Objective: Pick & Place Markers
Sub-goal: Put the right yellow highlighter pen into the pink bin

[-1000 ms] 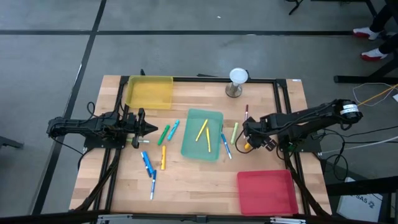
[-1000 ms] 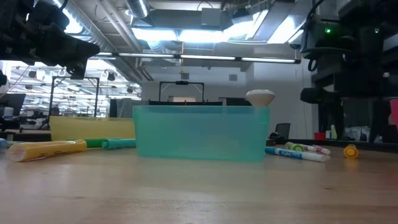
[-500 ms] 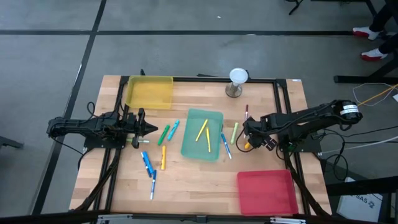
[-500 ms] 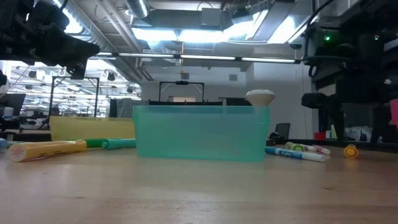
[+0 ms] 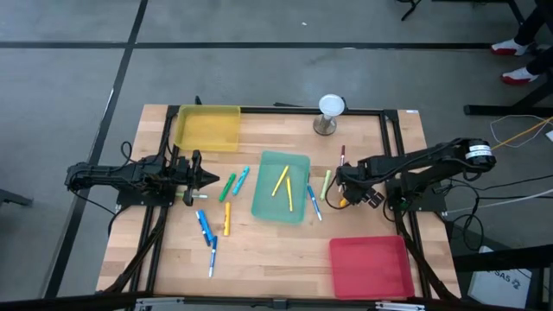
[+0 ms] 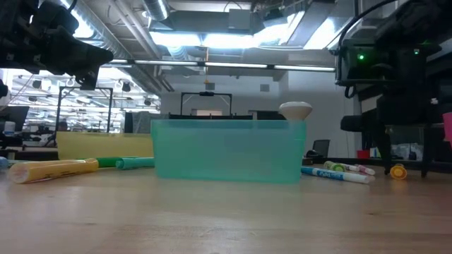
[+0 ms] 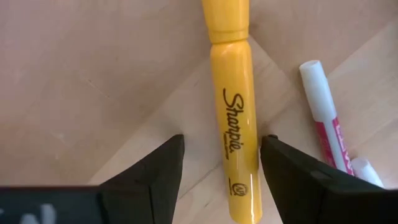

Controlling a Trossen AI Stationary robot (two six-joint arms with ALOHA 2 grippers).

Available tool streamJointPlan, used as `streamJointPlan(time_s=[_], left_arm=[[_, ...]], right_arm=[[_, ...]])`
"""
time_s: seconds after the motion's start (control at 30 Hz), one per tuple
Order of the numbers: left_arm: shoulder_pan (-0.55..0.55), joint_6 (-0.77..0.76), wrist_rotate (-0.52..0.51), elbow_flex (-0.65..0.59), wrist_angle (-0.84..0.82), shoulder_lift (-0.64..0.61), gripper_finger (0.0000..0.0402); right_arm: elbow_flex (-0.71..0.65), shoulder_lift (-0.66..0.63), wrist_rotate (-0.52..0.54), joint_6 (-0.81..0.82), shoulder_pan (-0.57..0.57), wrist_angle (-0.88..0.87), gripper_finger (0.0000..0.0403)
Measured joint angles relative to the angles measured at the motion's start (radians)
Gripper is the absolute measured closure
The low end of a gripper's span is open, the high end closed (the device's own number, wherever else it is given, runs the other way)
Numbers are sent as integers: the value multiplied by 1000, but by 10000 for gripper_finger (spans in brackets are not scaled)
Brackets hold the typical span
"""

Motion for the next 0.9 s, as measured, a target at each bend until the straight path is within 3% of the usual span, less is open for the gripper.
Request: streamJointPlan(time_s=[0.27, 0.63, 0.9], left_arm=[[0, 0, 0, 0, 0, 0, 389], [0, 0, 0, 0, 0, 0, 394], [0, 0, 0, 0, 0, 0, 389]], right_arm=[[-2, 7, -22, -4, 0, 5, 210], [-4, 8, -66, -7, 0, -12, 334], [-3, 8, -68, -5, 0, -16, 336]])
